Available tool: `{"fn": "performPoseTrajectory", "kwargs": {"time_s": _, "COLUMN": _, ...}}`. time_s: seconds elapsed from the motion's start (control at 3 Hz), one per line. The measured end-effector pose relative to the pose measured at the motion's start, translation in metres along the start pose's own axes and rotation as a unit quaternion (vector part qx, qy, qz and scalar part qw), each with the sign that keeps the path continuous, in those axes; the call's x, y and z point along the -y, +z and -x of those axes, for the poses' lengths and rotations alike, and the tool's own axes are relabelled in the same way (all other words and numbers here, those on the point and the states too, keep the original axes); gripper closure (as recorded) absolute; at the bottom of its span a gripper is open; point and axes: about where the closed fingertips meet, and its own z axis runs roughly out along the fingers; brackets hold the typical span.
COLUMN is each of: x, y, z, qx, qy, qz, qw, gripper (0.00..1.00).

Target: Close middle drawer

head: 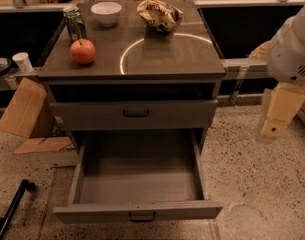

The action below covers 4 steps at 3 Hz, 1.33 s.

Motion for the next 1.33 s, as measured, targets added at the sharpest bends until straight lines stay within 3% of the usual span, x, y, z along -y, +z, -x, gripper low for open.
{"fn": "performPoseTrajectory", "kwargs": {"time_s": 0.67, "x": -0.018, "y": 0.118, "z": -0.003, "qx": 0.006, "qy": -0.064, "qz": 0.069, "qw": 0.9956, "gripper": 0.00}}
{"fn": "performPoseTrajectory", "kwargs": {"time_s": 1.0, "x": -0.039, "y": 0.173, "z": -0.003, "qx": 0.016, "qy": -0.079, "qz": 0.111, "qw": 0.9905, "gripper": 0.00}}
{"fn": "performPoseTrajectory", "kwargs": {"time_s": 1.33, "x": -0.039, "y": 0.173, "z": -0.003, "qx": 0.016, "qy": -0.079, "qz": 0.111, "qw": 0.9905, "gripper": 0.00}}
